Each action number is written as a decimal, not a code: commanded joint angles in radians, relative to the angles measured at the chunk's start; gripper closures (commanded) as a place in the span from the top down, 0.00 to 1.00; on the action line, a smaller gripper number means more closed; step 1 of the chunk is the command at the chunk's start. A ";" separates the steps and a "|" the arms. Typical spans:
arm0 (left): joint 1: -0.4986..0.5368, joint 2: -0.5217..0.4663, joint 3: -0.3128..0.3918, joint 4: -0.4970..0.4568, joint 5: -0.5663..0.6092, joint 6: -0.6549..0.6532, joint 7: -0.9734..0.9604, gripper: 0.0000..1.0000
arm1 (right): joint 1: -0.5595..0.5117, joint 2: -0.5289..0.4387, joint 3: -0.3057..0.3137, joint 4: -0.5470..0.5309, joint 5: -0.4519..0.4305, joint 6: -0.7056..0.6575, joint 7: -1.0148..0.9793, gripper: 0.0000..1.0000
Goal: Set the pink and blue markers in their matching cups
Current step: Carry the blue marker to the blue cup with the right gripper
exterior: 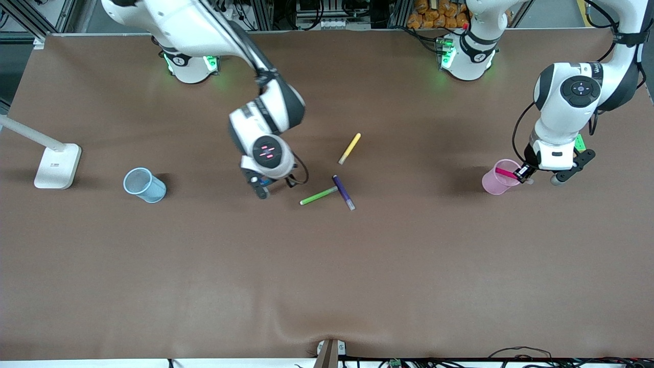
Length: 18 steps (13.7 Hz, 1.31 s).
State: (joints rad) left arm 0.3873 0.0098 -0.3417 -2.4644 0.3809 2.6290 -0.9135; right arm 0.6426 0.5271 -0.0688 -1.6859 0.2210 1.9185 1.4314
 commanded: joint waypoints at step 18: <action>0.004 -0.013 -0.043 0.151 0.004 -0.187 -0.013 1.00 | -0.628 -0.164 0.007 -0.031 0.075 -0.498 -0.779 0.00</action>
State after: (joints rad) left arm 0.3863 0.0246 -0.3742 -2.3299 0.3808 2.4974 -0.9143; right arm 0.0685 0.3716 -0.0774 -1.7008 0.2741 1.4341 0.6977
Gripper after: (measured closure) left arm 0.000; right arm 0.828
